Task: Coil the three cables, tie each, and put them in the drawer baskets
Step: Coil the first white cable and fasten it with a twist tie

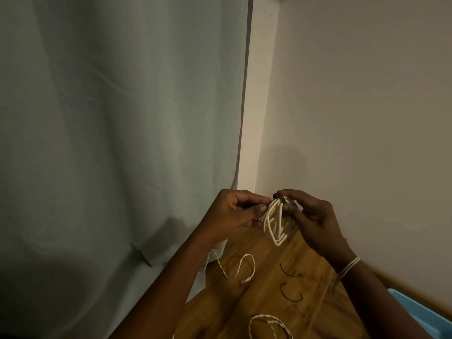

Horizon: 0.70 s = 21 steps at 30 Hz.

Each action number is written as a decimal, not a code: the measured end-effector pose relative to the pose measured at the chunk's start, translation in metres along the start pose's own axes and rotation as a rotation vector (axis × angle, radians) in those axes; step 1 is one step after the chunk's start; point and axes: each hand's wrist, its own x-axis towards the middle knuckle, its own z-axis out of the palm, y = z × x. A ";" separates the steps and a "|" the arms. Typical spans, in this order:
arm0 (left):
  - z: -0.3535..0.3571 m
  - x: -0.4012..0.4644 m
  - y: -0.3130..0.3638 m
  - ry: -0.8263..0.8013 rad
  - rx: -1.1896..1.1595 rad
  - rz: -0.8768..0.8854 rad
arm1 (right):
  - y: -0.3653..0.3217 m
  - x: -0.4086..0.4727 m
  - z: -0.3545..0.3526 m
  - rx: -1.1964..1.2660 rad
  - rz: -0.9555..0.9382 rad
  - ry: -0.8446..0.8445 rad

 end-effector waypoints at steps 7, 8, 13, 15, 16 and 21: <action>0.007 -0.001 0.006 0.048 0.379 0.251 | -0.012 -0.002 -0.001 0.094 -0.011 0.060; 0.009 -0.002 0.006 0.076 0.417 0.289 | -0.013 -0.002 -0.001 0.111 -0.006 0.062; 0.016 -0.005 0.013 0.178 0.537 0.428 | -0.018 0.000 -0.003 0.175 0.033 0.099; 0.019 -0.007 0.016 0.192 0.548 0.417 | -0.020 0.001 -0.004 0.173 0.036 0.098; 0.019 -0.007 0.017 0.190 0.550 0.398 | -0.021 0.001 -0.004 0.166 0.029 0.090; 0.013 -0.009 0.022 0.139 0.565 0.303 | -0.024 0.001 -0.007 0.163 -0.015 0.054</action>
